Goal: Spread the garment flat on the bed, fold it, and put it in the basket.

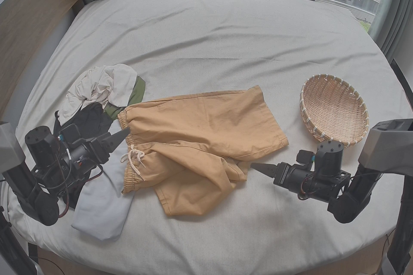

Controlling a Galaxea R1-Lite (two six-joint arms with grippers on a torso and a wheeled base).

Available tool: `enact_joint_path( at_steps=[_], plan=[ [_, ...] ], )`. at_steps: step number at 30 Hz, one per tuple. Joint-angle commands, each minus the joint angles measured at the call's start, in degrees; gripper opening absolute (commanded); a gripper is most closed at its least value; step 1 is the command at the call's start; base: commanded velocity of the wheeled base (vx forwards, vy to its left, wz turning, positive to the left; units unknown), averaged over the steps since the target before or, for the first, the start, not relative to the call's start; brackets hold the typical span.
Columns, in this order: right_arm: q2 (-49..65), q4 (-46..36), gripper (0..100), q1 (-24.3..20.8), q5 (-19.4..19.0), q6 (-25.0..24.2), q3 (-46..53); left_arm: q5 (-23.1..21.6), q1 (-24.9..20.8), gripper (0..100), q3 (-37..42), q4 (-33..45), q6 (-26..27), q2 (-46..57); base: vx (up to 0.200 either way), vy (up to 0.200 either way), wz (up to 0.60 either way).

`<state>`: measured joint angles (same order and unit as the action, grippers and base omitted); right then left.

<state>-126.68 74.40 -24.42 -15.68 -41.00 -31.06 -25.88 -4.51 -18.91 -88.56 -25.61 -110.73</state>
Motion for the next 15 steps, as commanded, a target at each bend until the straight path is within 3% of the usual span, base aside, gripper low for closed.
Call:
enact_joint_path(
  at_steps=[1, 11, 12, 15],
  plan=[
    [-3.48, 0.22, 100, -1.69, 0.12, -0.49, -0.32, -0.31, -0.68, 100, 1.86, -0.29, 0.04, 1.74, 0.000, 0.000, 0.00],
    [-5.94, -4.09, 100, -2.65, 0.38, -3.39, -6.82, -0.22, -1.29, 100, 2.65, -0.29, 0.04, 1.83, 0.000, 0.000, 0.00],
    [-5.85, -4.26, 0, -2.65, 0.38, -3.74, -7.08, -0.13, -1.29, 100, 2.82, -0.29, 0.04, 1.83, 0.000, 0.000, 0.00],
    [-5.59, -5.05, 0, -2.65, 0.38, -5.76, -8.66, -0.13, -1.29, 100, 3.18, -0.38, 0.04, 1.83, 0.000, 0.000, 0.00]
  ],
)
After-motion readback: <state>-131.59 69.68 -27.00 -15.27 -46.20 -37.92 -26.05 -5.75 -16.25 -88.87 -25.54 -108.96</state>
